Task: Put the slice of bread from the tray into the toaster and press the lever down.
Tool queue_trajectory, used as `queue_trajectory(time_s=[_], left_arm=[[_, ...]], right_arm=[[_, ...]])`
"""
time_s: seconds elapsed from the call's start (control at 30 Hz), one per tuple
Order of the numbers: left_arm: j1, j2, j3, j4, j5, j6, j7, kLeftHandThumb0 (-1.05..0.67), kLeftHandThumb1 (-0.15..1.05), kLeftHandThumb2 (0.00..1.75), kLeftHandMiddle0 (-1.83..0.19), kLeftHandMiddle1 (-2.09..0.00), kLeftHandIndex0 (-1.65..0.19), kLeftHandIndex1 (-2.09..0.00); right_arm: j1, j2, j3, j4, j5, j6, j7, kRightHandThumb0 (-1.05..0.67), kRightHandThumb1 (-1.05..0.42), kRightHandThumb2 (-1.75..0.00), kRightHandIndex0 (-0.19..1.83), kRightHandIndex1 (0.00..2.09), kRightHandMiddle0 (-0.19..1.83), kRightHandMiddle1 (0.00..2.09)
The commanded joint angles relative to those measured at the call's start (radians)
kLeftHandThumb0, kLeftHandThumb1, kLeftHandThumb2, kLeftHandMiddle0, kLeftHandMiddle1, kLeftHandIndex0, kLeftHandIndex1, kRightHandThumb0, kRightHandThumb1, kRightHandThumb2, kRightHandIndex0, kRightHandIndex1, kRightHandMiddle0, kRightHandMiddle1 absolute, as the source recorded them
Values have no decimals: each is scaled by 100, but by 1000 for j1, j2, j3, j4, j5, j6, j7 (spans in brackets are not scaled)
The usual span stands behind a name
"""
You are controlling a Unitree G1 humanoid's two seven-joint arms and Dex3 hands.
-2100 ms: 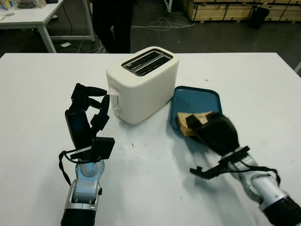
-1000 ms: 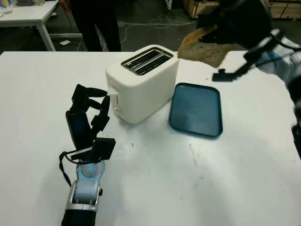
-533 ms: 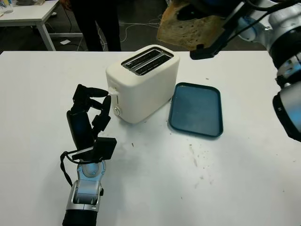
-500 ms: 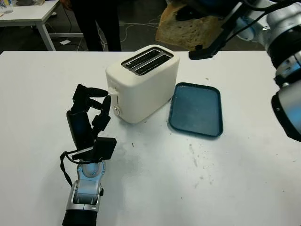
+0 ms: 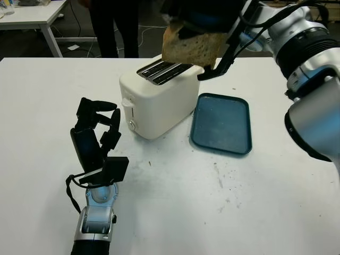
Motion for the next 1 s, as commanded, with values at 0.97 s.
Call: queue_trajectory(time_s=[0.97], left_arm=[[4, -13, -8, -13, 27, 3, 34, -49, 92, 38, -63, -172, -45, -148]], right_arm=[[-32, 130, 374, 15, -284, 107, -362, -65, -92, -63, 118, 175, 83, 174]])
